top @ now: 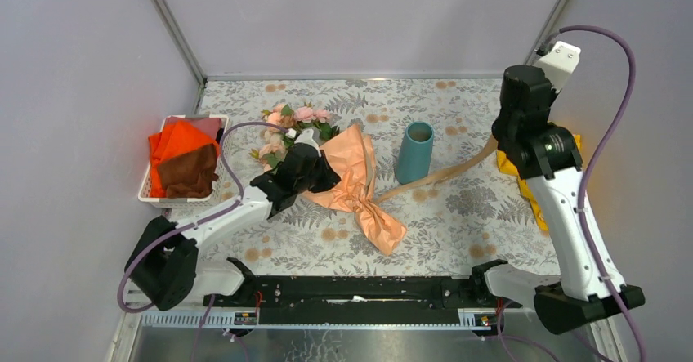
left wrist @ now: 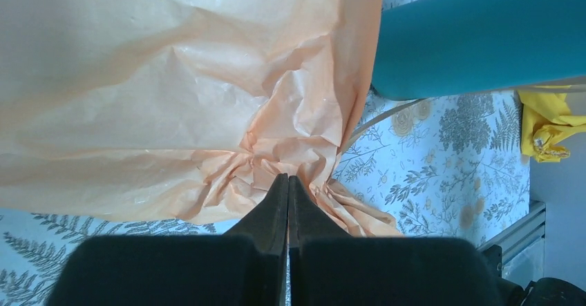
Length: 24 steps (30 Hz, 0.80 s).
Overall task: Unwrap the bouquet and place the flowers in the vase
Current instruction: Place the ribbon at the center of the board.
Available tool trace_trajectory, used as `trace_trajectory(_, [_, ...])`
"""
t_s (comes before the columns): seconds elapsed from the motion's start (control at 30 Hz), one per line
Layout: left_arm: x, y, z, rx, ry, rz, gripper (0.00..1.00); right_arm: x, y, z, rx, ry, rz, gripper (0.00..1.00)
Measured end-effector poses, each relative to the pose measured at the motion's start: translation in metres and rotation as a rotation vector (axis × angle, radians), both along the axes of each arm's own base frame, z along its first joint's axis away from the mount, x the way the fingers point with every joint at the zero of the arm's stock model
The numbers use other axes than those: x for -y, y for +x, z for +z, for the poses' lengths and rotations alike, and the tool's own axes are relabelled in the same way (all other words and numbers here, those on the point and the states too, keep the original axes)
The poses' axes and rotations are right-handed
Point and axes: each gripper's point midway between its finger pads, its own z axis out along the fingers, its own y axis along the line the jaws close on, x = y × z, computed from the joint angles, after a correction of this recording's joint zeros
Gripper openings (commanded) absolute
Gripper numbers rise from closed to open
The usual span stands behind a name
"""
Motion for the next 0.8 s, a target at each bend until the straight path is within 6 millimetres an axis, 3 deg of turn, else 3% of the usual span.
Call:
trace_trajectory(0.1, [-0.006, -0.001, 0.010, 0.017, 0.008, 0.016, 0.01, 0.012, 0.021, -0.038, -0.089, 0.084, -0.002, 0.11])
trace_trajectory(0.23, [-0.016, -0.005, 0.010, 0.009, 0.037, 0.038, 0.04, 0.007, 0.041, -0.090, -0.202, 0.207, 0.042, 0.53])
trace_trajectory(0.3, [-0.018, -0.006, 0.012, 0.011, 0.042, 0.045, 0.06, 0.006, 0.045, -0.113, -0.247, 0.261, 0.056, 0.60])
trace_trajectory(0.4, [-0.020, -0.008, 0.014, 0.015, 0.043, 0.049, 0.10, 0.000, 0.045, -0.135, -0.294, 0.321, 0.087, 0.61])
trace_trajectory(0.6, [-0.022, -0.009, 0.016, 0.016, 0.044, 0.048, 0.20, -0.020, 0.042, -0.125, -0.228, 0.391, 0.199, 0.57])
trace_trajectory(0.8, [-0.028, -0.011, 0.036, 0.064, 0.022, 0.069, 0.27, -0.087, 0.003, -0.079, 0.010, 0.571, 0.582, 0.50])
